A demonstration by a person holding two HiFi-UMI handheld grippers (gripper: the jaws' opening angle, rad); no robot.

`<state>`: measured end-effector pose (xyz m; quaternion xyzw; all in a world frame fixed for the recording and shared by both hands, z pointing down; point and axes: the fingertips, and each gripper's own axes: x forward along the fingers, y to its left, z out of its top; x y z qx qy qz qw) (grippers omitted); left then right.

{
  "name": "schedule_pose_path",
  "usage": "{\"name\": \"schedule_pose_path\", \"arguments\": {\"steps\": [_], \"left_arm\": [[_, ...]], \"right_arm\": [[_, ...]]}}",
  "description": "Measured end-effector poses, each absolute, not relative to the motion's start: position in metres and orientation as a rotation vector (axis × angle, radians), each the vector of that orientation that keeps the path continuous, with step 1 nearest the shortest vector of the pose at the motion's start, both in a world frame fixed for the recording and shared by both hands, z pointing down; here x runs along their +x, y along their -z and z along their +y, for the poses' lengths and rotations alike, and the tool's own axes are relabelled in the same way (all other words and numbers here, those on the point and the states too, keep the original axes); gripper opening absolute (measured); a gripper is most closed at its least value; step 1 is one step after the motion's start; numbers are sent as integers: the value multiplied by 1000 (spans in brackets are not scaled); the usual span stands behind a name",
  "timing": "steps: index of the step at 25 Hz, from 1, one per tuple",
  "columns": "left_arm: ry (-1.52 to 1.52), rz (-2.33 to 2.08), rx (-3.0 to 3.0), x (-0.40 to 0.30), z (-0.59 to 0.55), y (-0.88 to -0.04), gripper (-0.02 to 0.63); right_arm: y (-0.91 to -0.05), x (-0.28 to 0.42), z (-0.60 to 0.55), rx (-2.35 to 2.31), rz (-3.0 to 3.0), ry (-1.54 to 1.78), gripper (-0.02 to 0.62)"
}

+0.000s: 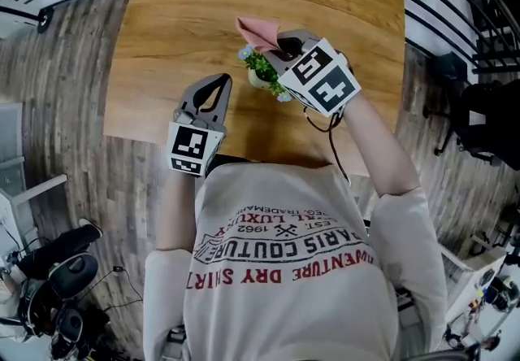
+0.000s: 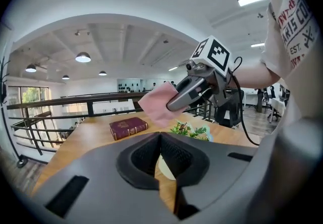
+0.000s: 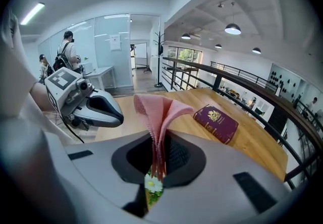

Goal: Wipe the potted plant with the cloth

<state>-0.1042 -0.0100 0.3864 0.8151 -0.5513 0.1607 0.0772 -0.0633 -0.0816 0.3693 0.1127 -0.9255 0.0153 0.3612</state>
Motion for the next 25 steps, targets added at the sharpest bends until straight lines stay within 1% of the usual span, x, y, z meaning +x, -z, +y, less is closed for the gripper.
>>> {"name": "schedule_pose_path", "arguments": {"steps": [6,14,20,25], "left_arm": [[-488,-1526,2551,-143,-5,-383,17],[-527,-1325,2615,-195,1,-411,17],[-558,-1203,2617,-191,13,-435,17],[-582,-1160,2606,-195,15,-450,17]], "right_arm": [[-387,-98,-47,390,-2343,-147,35],[-453,-134,-20,590,-2234,-328,35],[-514,-113,-14,840,-2130,-445,35],[-542,-92,-31,1105,-2042,-598,35]]}}
